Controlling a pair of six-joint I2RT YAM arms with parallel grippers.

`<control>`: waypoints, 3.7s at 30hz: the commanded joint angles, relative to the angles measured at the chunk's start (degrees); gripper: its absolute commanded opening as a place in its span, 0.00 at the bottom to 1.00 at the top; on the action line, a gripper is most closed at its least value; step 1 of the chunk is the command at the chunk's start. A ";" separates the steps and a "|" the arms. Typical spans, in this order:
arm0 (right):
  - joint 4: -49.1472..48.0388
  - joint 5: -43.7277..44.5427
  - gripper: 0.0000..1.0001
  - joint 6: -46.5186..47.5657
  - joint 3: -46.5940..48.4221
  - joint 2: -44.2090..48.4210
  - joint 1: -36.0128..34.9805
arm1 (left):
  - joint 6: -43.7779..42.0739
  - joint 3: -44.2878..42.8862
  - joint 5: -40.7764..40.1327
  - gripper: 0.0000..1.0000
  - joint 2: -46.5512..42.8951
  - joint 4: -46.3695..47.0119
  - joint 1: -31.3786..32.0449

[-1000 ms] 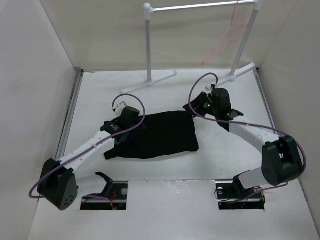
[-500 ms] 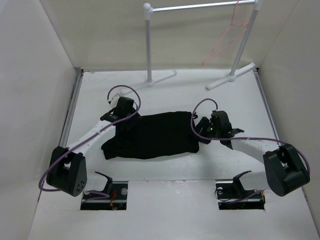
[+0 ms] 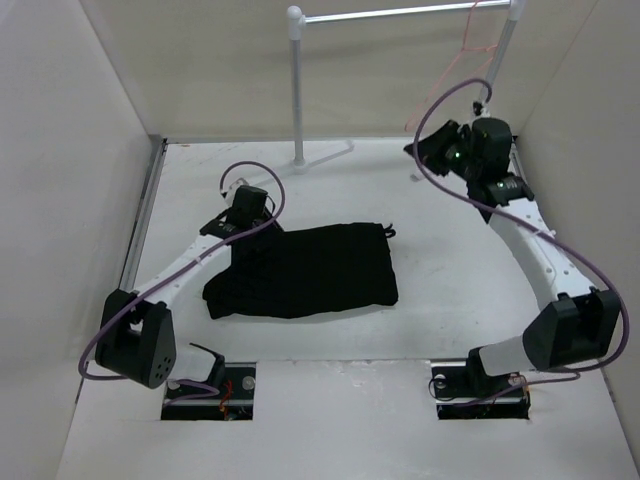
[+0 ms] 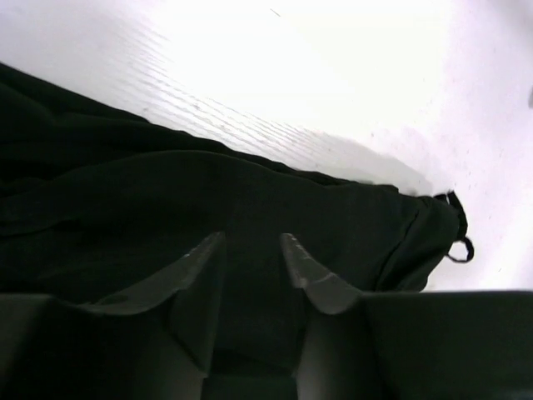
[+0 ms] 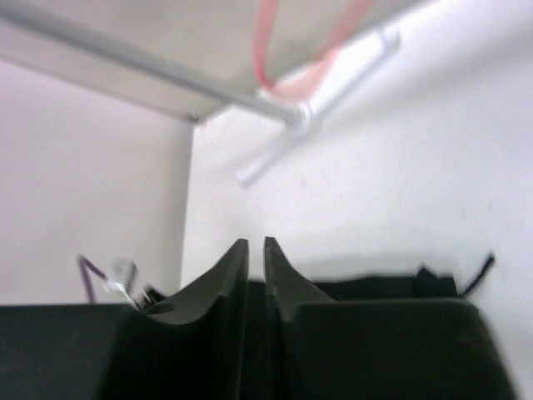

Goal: Place the trousers on the hanger
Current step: Fold the trousers at the center of the board, then pick up the hanger from the clothesline.

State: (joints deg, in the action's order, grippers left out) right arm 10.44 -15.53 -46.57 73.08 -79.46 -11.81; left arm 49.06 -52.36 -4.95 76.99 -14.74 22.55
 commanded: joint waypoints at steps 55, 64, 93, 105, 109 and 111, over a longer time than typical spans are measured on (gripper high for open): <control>3.80 -7.41 0.11 8.95 -7.75 7.73 2.72 | -16.89 -55.21 7.68 0.56 22.49 -10.66 19.93; 6.61 -4.07 0.10 8.25 -21.21 17.58 -2.38 | -16.98 -63.57 7.50 0.55 33.83 -9.78 28.11; 13.56 -2.66 0.12 5.61 -30.36 28.04 -5.98 | -11.62 -56.80 4.16 0.22 40.52 -2.57 33.57; 19.70 -2.58 0.48 5.87 -31.94 35.42 -3.62 | -1.97 -39.69 -2.87 0.00 33.32 10.06 32.96; 21.82 -2.05 0.50 6.14 -33.08 38.41 -1.07 | 2.62 -33.17 -4.01 0.00 31.12 14.91 33.39; 21.38 -1.96 0.34 6.14 -34.23 38.33 1.13 | 3.50 -30.80 -4.98 0.00 29.98 16.40 33.92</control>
State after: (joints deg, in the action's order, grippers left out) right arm 32.53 -18.00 -40.77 39.68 -42.06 -12.97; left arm 48.21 -85.45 -7.22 112.44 -4.51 56.16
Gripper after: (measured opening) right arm 0.377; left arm 0.032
